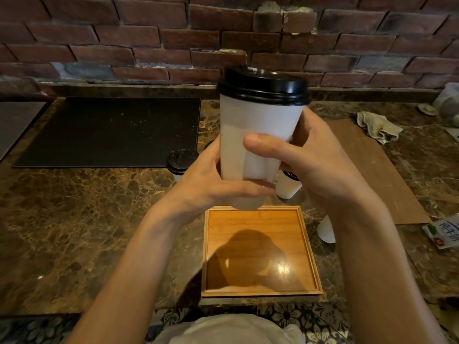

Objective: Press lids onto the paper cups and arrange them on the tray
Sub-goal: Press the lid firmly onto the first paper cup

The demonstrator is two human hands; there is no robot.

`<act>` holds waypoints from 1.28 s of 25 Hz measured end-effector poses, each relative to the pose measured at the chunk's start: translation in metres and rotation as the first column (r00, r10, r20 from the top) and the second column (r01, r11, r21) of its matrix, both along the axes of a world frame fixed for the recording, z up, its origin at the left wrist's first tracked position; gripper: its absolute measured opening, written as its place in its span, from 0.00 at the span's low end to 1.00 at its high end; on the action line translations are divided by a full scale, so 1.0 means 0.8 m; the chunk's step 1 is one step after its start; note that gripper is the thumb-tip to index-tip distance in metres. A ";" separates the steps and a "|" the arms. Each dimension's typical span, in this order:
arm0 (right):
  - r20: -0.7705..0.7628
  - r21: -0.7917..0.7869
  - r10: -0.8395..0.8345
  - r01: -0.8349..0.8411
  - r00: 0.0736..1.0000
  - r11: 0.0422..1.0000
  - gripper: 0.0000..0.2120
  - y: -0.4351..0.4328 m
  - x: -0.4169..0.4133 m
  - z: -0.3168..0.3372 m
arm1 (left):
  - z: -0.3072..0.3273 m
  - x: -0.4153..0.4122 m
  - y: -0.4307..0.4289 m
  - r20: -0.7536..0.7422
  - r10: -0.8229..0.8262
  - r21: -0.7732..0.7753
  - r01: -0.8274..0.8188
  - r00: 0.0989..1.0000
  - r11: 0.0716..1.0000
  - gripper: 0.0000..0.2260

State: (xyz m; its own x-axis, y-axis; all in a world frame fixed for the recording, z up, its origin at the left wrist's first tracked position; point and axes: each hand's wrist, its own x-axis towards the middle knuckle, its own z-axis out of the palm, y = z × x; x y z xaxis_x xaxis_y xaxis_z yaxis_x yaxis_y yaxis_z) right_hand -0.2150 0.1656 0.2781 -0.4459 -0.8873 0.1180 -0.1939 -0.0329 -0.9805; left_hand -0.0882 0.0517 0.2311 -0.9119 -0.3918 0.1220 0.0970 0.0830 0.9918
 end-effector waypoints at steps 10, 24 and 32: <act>-0.103 -0.006 -0.056 0.056 0.993 0.998 0.32 -0.006 0.011 0.003 | 0.001 -0.002 0.003 -0.017 0.164 -0.025 -0.164 0.986 0.986 0.33; -0.269 0.040 -0.201 0.219 0.942 0.975 0.41 -0.018 0.022 -0.010 | -0.001 -0.014 0.006 -0.066 0.335 -0.019 -0.337 0.940 0.941 0.31; -0.110 -0.007 -0.089 0.088 0.990 0.996 0.35 -0.012 0.009 -0.002 | 0.010 -0.007 -0.008 -0.058 0.195 -0.044 -0.197 0.979 0.979 0.32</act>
